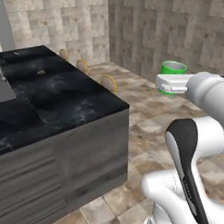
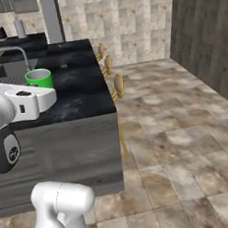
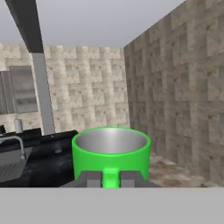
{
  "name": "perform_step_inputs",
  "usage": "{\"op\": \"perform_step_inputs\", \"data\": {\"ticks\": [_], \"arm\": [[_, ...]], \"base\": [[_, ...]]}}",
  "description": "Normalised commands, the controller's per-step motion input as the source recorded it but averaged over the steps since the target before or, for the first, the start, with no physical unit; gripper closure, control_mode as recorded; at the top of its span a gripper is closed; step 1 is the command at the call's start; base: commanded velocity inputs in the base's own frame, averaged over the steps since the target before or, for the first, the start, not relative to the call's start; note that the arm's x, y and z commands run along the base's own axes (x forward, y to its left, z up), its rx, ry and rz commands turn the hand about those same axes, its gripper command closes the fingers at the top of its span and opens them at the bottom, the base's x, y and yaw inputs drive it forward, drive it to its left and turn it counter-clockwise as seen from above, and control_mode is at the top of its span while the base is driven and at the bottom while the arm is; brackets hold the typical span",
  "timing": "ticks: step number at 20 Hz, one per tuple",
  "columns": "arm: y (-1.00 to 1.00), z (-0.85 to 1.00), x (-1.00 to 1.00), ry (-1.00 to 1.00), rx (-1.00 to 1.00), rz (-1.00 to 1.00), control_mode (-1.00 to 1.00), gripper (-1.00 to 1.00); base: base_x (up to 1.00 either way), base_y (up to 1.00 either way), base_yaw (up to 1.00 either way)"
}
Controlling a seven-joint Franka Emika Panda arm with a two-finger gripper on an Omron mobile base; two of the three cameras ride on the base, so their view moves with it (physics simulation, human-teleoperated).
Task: Open the cabinet directly in front. Then move the liquor and the mug to the dining counter with the jar on it.
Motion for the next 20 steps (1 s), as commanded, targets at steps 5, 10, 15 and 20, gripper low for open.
{"op": "perform_step_inputs", "data": {"ticks": [5,10,15,20], "arm": [[0.0,0.0,0.0,0.0,0.0,0.0,1.0,1.0],[0.0,0.0,0.0,0.0,0.0,0.0,1.0,1.0],[0.0,0.0,0.0,0.0,0.0,0.0,1.0,1.0],[0.0,0.0,0.0,0.0,0.0,0.0,1.0,1.0]], "base": [[0.67,-1.0,0.21],[0.66,-1.0,0.21],[0.72,-1.0,0.2],[0.74,-1.0,0.19]]}}
